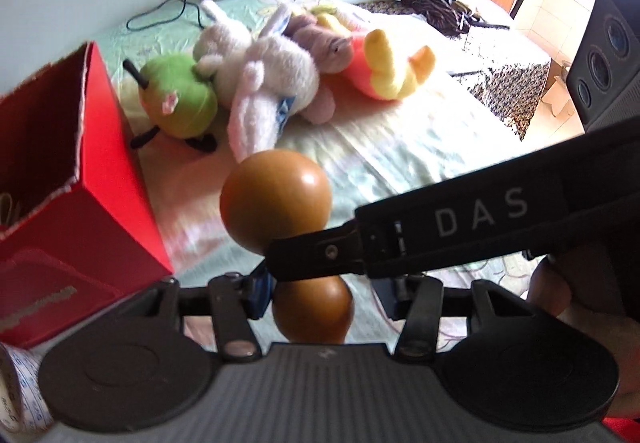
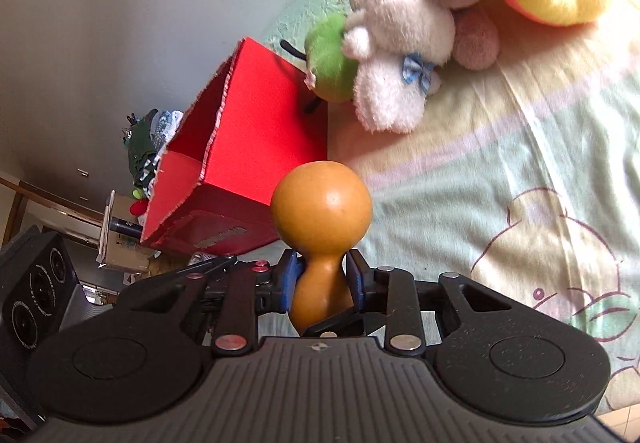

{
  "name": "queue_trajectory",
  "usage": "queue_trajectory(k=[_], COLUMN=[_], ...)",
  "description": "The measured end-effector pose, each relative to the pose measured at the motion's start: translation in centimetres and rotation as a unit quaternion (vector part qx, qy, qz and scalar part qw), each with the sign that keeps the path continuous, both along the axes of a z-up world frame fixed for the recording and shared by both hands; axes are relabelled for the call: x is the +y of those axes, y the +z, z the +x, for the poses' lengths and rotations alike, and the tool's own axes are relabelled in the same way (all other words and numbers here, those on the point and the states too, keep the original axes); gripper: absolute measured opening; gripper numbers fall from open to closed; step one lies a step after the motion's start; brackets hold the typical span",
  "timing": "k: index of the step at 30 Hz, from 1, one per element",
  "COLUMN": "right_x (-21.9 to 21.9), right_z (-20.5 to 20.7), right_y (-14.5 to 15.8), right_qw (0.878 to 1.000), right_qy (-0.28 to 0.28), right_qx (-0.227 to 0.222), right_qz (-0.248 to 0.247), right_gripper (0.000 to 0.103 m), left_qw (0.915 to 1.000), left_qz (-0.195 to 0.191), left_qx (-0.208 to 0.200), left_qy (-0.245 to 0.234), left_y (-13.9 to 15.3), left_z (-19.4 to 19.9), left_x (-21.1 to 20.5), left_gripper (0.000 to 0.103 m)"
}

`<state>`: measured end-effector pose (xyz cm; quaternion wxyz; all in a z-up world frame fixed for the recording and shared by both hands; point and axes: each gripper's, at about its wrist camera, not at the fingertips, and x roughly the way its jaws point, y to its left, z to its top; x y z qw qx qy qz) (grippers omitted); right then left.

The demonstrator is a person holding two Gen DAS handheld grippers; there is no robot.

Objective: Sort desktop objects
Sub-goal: 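Lift the gourd with the right gripper over the red cardboard box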

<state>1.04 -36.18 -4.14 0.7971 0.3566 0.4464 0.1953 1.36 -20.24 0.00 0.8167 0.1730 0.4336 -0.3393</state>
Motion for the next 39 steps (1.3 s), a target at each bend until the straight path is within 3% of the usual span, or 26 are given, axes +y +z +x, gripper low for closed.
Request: queue_trajectory(k=[10, 19, 24, 31, 39], right_x=[1.5, 7.3, 11.4, 16.3, 19.5], right_z=[2.8, 9.0, 12.8, 16.9, 19.7], right_y=[8.8, 12.8, 12.1, 8.4, 4.9], right_qw=[0.993, 0.987, 0.988, 0.993, 0.991], right_qy=[-0.001, 0.046, 0.075, 0.097, 0.121], right_qx=[-0.119, -0.156, -0.133, -0.061, 0.007], right_qz=[-0.008, -0.014, -0.011, -0.025, -0.055], right_gripper=[0.032, 0.032, 0.031, 0.031, 0.03], left_qw=[0.9923, 0.9875, 0.9901, 0.997, 0.9972], left_qz=[-0.036, -0.038, -0.026, -0.008, 0.02], left_qx=[-0.118, -0.151, -0.13, -0.047, 0.043], left_qy=[-0.006, 0.025, 0.045, 0.061, 0.058], left_y=[9.2, 14.0, 13.9, 10.1, 6.3], left_z=[2.0, 7.8, 11.9, 17.4, 21.2], left_x=[0.7, 5.7, 8.8, 12.8, 15.0], left_gripper=[0.053, 0.053, 0.053, 0.053, 0.053])
